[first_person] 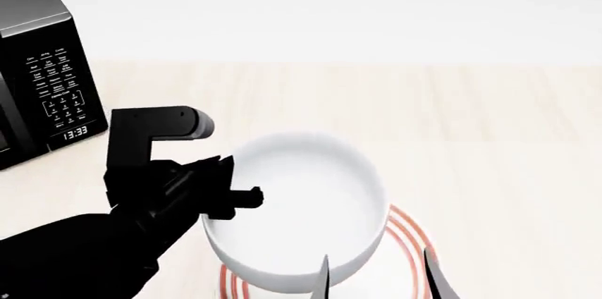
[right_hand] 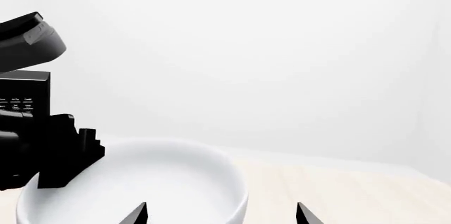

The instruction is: Pick up the white bowl and put it on the plate.

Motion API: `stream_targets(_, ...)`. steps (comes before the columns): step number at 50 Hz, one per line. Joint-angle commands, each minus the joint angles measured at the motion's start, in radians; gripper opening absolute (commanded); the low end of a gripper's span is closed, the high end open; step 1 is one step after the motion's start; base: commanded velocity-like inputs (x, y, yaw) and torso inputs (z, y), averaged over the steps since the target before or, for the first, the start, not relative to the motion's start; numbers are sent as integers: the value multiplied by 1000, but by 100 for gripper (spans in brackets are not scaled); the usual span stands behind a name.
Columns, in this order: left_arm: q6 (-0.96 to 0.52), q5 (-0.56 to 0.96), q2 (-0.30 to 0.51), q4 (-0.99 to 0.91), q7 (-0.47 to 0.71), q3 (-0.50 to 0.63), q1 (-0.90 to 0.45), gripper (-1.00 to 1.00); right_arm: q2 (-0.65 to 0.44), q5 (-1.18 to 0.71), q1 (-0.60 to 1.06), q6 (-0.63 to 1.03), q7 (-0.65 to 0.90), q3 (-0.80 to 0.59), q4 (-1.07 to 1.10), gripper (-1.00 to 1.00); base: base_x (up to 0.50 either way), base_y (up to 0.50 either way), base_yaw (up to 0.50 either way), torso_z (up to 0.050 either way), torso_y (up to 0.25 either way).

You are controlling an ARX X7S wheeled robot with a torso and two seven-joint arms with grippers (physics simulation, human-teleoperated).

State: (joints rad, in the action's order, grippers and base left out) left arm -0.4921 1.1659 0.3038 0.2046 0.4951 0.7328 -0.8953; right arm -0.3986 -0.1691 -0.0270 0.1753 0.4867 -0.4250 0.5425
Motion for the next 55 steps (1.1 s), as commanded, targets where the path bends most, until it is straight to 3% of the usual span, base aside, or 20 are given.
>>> stream_targets(1, 9, -4, -7, -7, -7, -6, 2, -100, -1, -2, 1, 0, 1, -3, 0, 100, 0, 0, 0, 0, 0)
stream_targets(55, 129, -53, -136, 226, -106, 5, -15, -100, -11, -9, 3, -14, 4, -14, -19, 100, 0, 0, 0, 0, 1)
